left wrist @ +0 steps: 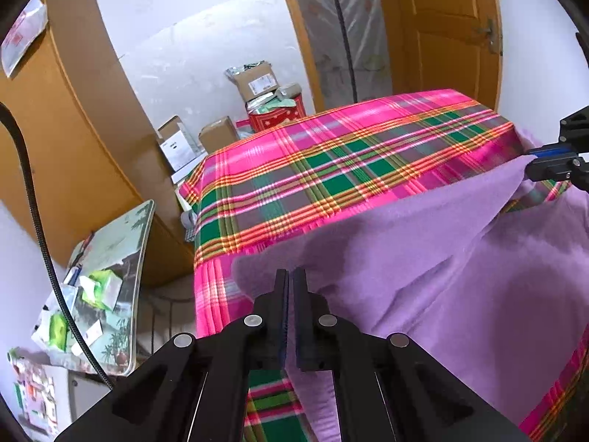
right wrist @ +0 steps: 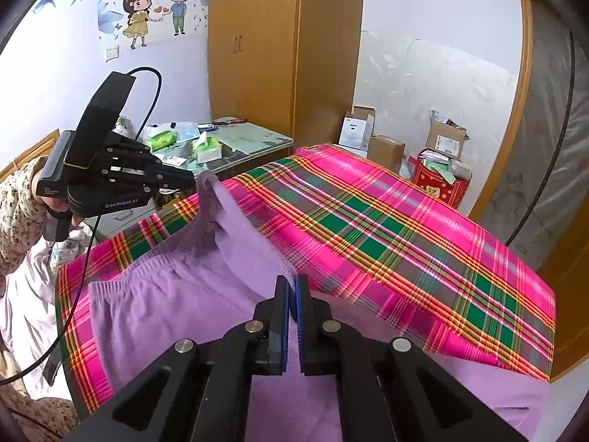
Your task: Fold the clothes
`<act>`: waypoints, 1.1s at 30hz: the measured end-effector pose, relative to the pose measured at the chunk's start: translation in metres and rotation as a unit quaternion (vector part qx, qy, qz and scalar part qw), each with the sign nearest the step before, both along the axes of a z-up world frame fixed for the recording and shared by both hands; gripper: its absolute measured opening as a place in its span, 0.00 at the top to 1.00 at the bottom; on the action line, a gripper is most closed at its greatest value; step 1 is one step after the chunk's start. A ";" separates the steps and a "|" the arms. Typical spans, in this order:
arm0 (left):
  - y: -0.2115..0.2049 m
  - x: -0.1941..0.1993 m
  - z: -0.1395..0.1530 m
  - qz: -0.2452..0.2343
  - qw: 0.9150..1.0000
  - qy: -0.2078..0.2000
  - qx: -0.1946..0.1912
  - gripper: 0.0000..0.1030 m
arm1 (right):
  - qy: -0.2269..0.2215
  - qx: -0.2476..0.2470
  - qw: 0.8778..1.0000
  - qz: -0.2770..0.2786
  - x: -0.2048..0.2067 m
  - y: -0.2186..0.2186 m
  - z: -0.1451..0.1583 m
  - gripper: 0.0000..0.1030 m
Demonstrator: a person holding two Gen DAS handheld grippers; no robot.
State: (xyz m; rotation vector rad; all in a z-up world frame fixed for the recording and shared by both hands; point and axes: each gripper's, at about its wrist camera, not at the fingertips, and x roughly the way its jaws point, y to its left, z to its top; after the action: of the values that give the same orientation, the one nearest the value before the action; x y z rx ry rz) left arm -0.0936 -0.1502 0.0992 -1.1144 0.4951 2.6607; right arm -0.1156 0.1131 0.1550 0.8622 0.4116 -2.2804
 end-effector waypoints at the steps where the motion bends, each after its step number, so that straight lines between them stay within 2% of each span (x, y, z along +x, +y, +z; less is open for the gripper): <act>1: -0.001 0.001 -0.001 0.002 1.000 -0.004 0.008 0.98 | 0.000 0.002 1.000 0.002 0.002 0.000 -0.002 0.96; 7: -0.014 -0.002 -0.001 0.028 0.993 -0.046 0.105 0.91 | -0.005 0.006 1.000 0.006 0.010 0.000 -0.017 0.96; 9: -0.016 -0.003 0.001 0.030 0.987 -0.059 0.144 0.76 | -0.004 0.009 1.000 0.009 0.012 0.000 -0.021 0.96; 10: -0.018 -0.006 0.001 0.033 0.981 -0.073 0.174 0.63 | -0.004 0.009 1.000 0.010 0.013 0.000 -0.024 0.96; 11: -0.022 -0.009 0.000 0.043 0.973 -0.092 0.209 0.56 | -0.005 0.009 1.000 0.011 0.014 0.000 -0.026 0.96; 14: -0.035 -0.021 -0.007 0.070 0.938 -0.141 0.308 0.49 | -0.009 0.005 1.000 0.012 0.016 0.001 -0.033 0.96; 17: -0.047 -0.035 -0.019 0.123 0.906 -0.175 0.367 0.41 | -0.013 0.002 1.000 0.015 0.018 0.003 -0.040 0.96; 22: -0.051 -0.054 -0.034 0.178 0.876 -0.211 0.395 0.41 | -0.017 -0.001 1.000 0.022 0.024 0.004 -0.050 0.96; 26: -0.045 -0.064 -0.039 0.199 0.867 -0.231 0.394 0.41 | -0.015 0.002 0.999 0.030 0.030 0.005 -0.057 0.96; 30: -0.047 -0.068 -0.046 0.227 0.851 -0.249 0.404 0.41 | -0.018 -0.002 0.999 0.036 0.032 0.008 -0.063 0.96; 33: -0.047 -0.070 -0.050 0.247 0.848 -0.249 0.397 0.43 | -0.021 -0.002 0.999 0.042 0.033 0.010 -0.066 0.96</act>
State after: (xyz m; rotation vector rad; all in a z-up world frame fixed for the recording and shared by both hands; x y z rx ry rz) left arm -0.1640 -0.1973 0.0487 -1.6486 -1.0189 2.3179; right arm -0.0821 0.1227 0.0894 0.8721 0.4172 -2.1820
